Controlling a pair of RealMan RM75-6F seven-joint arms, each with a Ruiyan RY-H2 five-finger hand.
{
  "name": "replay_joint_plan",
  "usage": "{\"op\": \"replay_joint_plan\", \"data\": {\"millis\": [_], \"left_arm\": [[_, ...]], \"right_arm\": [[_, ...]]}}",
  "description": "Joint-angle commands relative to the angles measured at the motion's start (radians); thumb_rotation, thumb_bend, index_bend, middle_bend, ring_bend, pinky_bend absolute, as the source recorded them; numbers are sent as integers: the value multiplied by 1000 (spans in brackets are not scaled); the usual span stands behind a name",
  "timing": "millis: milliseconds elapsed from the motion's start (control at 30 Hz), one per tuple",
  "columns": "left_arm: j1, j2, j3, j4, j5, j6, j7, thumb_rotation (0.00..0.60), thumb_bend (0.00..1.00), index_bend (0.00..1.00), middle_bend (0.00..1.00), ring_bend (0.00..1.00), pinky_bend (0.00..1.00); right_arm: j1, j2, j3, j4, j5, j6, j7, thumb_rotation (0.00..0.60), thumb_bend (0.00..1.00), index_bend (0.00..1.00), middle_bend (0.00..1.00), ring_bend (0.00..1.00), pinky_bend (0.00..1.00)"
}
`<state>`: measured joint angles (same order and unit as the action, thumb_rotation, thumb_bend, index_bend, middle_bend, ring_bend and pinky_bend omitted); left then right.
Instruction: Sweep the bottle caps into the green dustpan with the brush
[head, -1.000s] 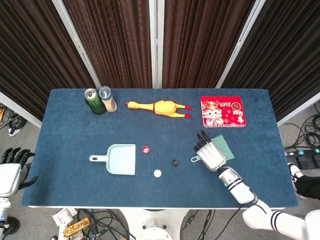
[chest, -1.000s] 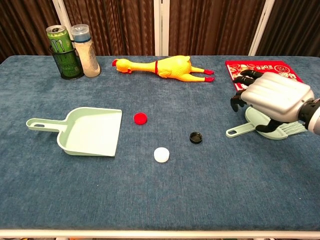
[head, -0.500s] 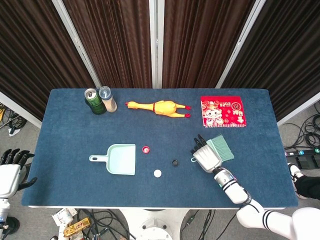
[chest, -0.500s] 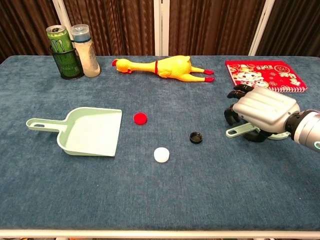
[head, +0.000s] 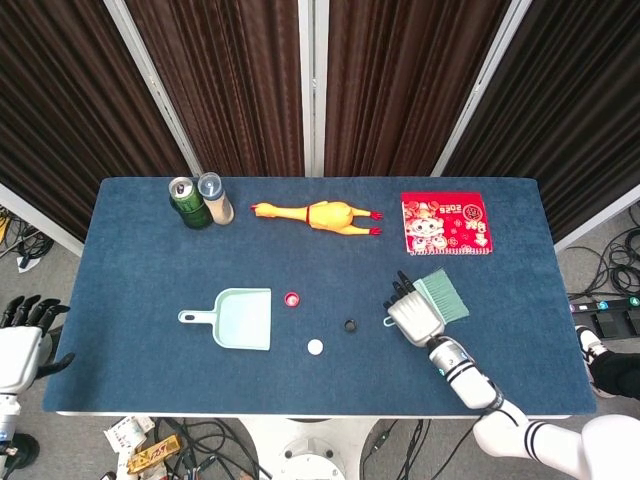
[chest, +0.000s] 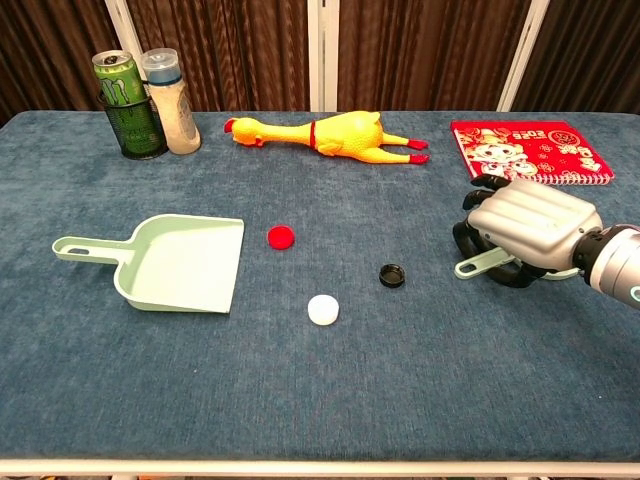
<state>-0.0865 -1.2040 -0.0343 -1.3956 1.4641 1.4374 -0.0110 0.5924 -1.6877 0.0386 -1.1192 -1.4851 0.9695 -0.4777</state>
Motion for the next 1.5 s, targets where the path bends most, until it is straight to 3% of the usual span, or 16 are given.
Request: {"op": "replay_joint_plan", "data": {"millis": [33,333,433,667,767,1267,1500], "left_arm": [[-15,13,-8,-3,11,-6,-39,600,140,262,190,108,89],[-150,42,-46,-32,34,-155,-104,600,131,308,238,123,98],[-204,28,-64,-43,18,-223,-101,600,131,342,302,183,126],[-330,-40,-87,-54,-51,-418,-84,600,155,409,342,228,218],[-363,-71,-90,-48,-92,-474,-53,600,168,428,361,253,243],[-436,-157,-82,-137,-272,-560,164,600,206,419,370,254,253],[-460,-237,-70,-95,-352,-544,282,600,205,415,370,255,258]], "right_arm": [[-4,6,-2,3,-14,26,34,600,347,634,598,254,121],[-13,141,52,-123,-17,114,214,600,447,753,688,324,158],[-10,215,78,-206,-17,134,253,600,455,757,689,324,158],[5,389,148,-419,41,119,287,600,456,758,689,322,158],[10,421,171,-460,61,123,284,600,457,760,690,321,158],[26,433,167,-485,92,109,300,600,457,763,694,322,158],[21,428,148,-473,94,109,305,600,457,763,694,322,158]]}}
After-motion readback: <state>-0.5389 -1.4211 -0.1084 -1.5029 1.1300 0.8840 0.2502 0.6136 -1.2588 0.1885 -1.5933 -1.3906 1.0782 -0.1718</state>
